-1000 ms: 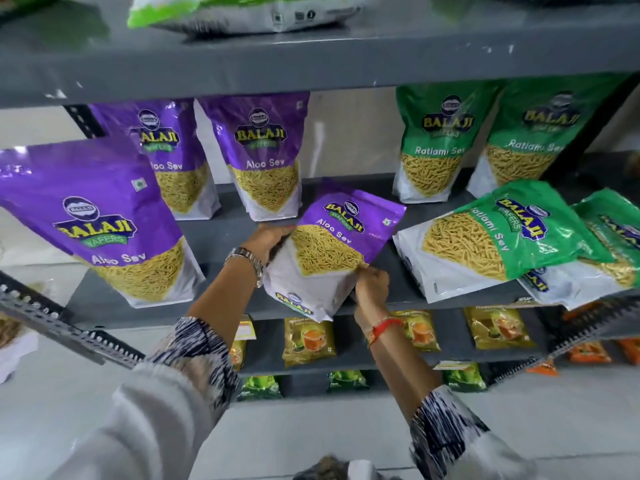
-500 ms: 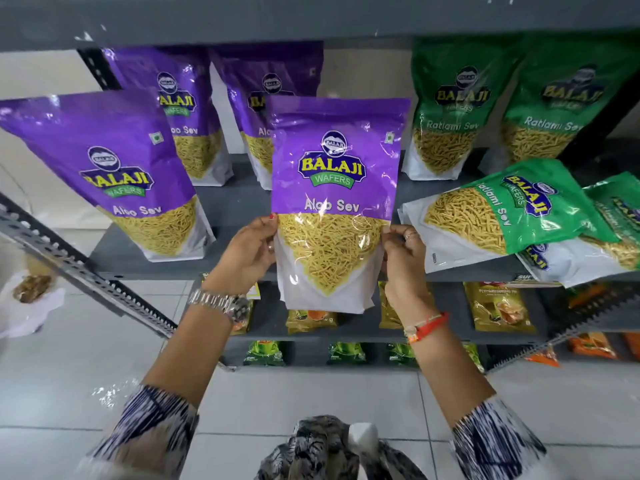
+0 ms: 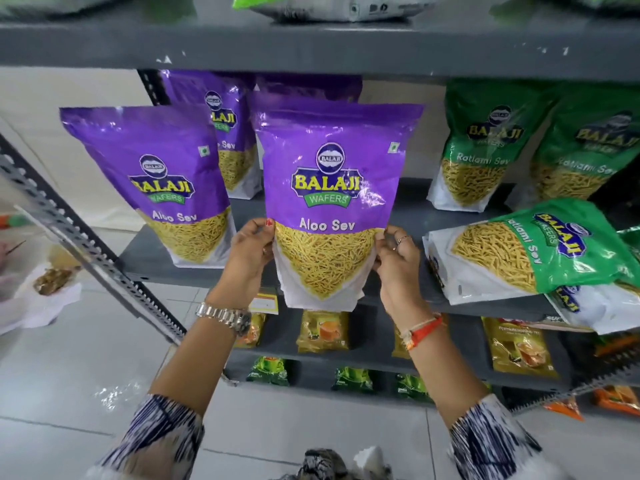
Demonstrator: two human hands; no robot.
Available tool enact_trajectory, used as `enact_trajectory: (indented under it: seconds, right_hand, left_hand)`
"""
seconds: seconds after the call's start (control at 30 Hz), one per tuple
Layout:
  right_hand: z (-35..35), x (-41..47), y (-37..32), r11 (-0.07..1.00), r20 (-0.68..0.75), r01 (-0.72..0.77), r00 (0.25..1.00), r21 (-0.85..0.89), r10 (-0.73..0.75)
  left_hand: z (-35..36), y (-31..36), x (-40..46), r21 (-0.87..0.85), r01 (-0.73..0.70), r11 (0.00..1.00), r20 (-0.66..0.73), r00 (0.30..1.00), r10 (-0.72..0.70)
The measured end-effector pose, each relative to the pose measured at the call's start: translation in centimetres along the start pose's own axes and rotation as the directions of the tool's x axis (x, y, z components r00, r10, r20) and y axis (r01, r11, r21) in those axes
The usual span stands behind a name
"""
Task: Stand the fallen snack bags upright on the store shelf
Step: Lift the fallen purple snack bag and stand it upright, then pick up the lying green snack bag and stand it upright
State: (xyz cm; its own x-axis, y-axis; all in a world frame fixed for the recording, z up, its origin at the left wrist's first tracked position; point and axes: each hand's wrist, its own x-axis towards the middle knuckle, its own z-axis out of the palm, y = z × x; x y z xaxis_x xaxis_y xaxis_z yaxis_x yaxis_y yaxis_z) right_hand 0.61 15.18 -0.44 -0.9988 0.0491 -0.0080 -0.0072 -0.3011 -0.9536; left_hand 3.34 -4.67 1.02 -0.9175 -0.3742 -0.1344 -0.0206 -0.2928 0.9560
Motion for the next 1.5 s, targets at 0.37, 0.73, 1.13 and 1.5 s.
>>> enact_trajectory:
  seconds: [0.37, 0.73, 1.13, 1.5]
  right_hand:
    - [5.4, 4.7, 4.1, 0.999, 0.088, 0.004, 0.996, 0.046, -0.008]
    - [4.0, 3.4, 4.7, 0.997, 0.063, 0.050, 0.997, -0.056, -0.046]
    - [-11.8, 1.3, -1.1, 0.978, -0.763, 0.205, 0.625, -0.040, -0.162]
    - [-18.5, 1.8, -1.8, 0.978, -0.728, 0.007, 0.669, 0.208, 0.150]
  left_hand:
    - [-0.1, -0.3, 4.6, -0.264, -0.083, 0.961, -0.141, 0.989, 0.046]
    - [0.1, -4.2, 3.4, -0.011, -0.310, 0.951, -0.346, 0.893, 0.287]
    - [13.7, -10.6, -1.0, 0.216, -0.441, 0.871, 0.042, 0.896, 0.443]
    - [31.7, -9.7, 6.6, 0.719, -0.294, 0.630, 0.495, 0.853, -0.167]
